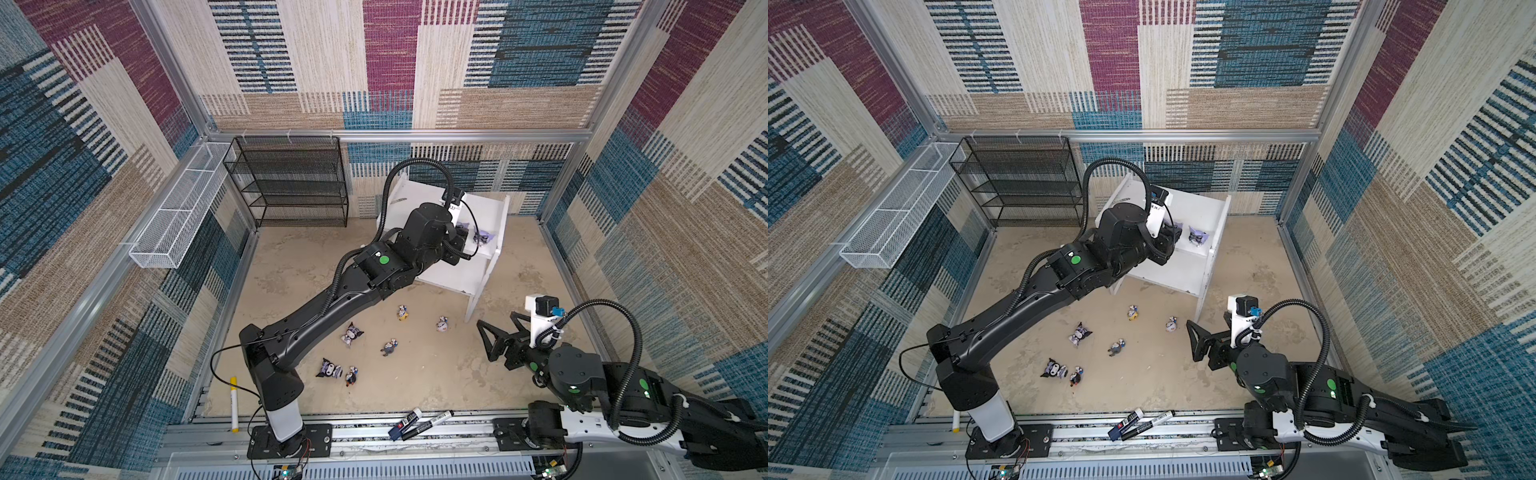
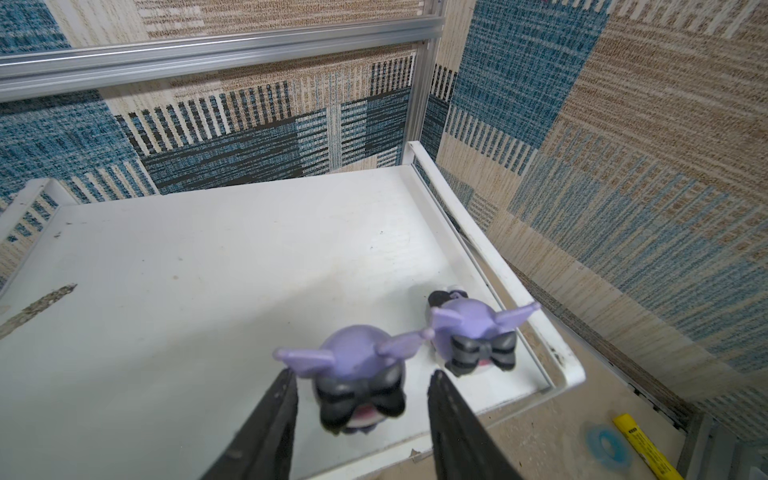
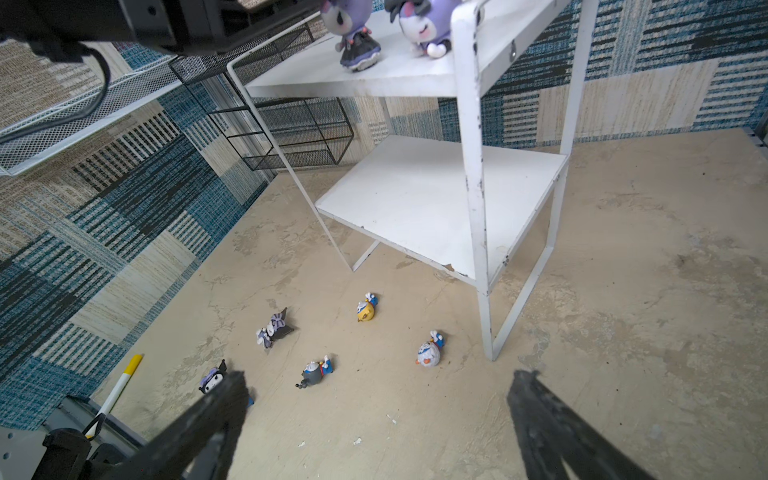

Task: Place and organize the plastic toys onto the shelf
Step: 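Set the Kuromi beside the other Kuromi and open the left gripper, then withdraw the left gripper toward the floor figurines while the right gripper reaches toward them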

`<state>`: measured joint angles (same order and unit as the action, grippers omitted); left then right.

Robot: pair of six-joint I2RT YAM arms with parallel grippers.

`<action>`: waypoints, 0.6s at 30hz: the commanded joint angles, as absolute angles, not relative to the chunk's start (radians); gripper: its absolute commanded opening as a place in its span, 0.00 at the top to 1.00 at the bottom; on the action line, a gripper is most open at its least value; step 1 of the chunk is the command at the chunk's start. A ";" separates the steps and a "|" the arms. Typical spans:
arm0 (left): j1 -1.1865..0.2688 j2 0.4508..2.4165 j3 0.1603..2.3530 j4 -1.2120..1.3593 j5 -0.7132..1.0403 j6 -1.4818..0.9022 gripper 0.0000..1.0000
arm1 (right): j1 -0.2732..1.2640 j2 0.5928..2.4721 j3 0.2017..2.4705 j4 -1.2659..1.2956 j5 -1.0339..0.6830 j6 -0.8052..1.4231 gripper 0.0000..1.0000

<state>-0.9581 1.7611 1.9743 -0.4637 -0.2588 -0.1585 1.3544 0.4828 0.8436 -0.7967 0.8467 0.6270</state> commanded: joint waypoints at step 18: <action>-0.959 1.295 1.560 -0.503 -0.275 -0.197 0.01 | 1.355 0.644 0.726 -0.487 0.610 0.372 0.00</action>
